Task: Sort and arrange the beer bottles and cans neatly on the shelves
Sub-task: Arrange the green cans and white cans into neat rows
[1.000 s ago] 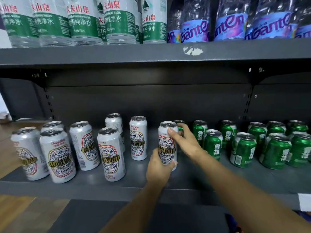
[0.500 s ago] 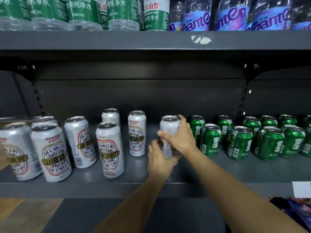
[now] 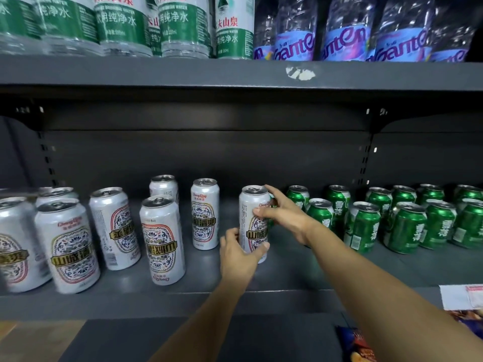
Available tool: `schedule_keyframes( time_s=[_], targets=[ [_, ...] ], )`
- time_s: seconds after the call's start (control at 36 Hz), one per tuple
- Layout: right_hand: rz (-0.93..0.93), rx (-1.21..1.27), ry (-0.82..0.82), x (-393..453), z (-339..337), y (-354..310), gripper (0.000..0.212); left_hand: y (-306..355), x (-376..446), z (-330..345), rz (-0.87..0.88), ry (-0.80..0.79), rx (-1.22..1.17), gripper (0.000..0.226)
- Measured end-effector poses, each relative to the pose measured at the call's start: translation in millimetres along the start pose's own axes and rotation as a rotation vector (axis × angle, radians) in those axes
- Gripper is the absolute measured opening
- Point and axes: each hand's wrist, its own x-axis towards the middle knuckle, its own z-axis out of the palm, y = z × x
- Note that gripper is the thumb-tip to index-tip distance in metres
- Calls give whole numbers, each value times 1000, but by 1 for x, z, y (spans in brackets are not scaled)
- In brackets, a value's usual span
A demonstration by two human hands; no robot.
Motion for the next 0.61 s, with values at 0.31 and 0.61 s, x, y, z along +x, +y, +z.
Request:
schedule_keyframes(
  time_s=[0.31, 0.61],
  targets=[
    [-82, -227, 240, 21, 6, -7, 58, 12, -2, -6, 132, 164, 44, 68],
    [-91, -458, 304, 58, 19, -40, 54, 8, 44, -30, -80, 436, 46, 92]
  ],
)
